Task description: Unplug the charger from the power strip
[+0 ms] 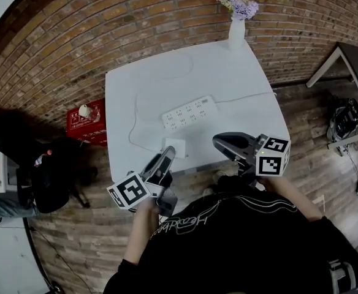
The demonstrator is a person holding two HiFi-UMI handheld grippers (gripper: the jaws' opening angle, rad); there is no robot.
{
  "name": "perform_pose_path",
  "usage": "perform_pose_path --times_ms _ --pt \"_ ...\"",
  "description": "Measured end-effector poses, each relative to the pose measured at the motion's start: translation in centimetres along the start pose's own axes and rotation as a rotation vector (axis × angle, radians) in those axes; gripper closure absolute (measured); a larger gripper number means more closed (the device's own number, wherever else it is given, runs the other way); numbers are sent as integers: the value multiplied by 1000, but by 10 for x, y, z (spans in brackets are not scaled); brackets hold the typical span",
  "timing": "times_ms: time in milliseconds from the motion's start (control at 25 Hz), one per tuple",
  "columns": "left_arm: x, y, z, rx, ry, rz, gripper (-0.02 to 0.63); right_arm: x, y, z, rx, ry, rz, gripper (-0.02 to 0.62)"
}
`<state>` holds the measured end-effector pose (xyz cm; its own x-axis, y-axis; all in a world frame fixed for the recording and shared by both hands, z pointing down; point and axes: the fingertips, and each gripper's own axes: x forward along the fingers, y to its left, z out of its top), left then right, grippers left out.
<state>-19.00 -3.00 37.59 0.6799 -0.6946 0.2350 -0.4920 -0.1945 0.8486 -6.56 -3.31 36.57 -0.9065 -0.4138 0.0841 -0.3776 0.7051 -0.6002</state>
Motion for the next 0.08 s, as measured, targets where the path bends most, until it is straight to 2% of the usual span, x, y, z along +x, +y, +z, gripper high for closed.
perform_pose_path --times_ms 80 --pt "2 3 -2 2 6 6 471 1 -3 -1 3 1 -2 598"
